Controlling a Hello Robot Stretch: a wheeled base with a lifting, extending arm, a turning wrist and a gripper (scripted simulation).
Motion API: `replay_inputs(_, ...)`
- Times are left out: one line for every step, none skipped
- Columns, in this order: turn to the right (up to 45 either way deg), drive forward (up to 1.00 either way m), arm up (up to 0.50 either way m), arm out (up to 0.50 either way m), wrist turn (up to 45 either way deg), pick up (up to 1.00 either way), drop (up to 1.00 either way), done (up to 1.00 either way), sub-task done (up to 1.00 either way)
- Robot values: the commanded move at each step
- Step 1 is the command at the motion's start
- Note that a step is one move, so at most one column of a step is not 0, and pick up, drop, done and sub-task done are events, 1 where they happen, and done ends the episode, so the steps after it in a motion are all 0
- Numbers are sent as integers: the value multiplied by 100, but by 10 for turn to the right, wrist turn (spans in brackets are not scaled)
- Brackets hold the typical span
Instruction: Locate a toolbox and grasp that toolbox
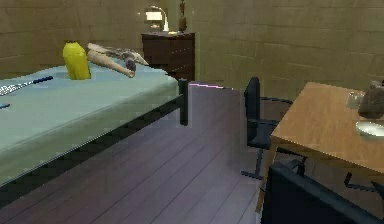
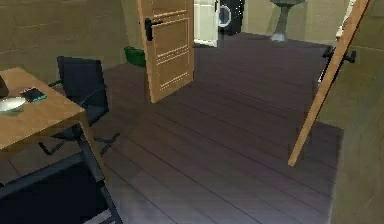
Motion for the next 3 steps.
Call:
replay_inputs(0,50,0,0,0,0,0,0,0)
replay_inputs(-60,0,0,0,0,0,0,0,0)
replay_inputs(0,100,0,0,0,0,0,0,0)
